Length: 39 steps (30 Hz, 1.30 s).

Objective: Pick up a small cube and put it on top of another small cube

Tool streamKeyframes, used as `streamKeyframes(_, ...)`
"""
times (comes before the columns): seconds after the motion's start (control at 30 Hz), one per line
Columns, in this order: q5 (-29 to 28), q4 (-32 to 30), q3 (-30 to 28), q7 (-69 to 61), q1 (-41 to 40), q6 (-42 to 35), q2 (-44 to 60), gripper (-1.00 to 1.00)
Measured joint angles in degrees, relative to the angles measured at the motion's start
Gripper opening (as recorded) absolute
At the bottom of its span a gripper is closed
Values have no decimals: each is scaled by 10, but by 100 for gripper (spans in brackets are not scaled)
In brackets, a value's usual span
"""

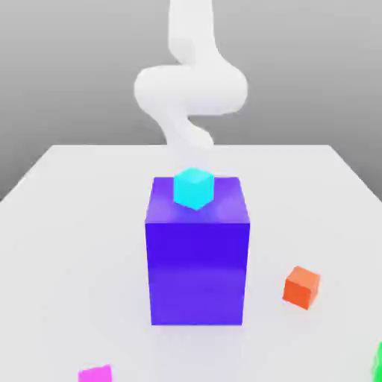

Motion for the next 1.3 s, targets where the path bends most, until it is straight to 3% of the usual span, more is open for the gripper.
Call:
streamKeyframes(0.33,-60,11,59,221,-105,53,212,0)
streamKeyframes(0.63,-105,21,60,410,-153,100,398,0)
streamKeyframes(1.13,-44,44,29,579,-167,226,693,0)
streamKeyframes(1.17,-46,48,26,581,-164,240,711,-100)
streamKeyframes(1.3,-46,48,26,581,-164,241,711,-100)
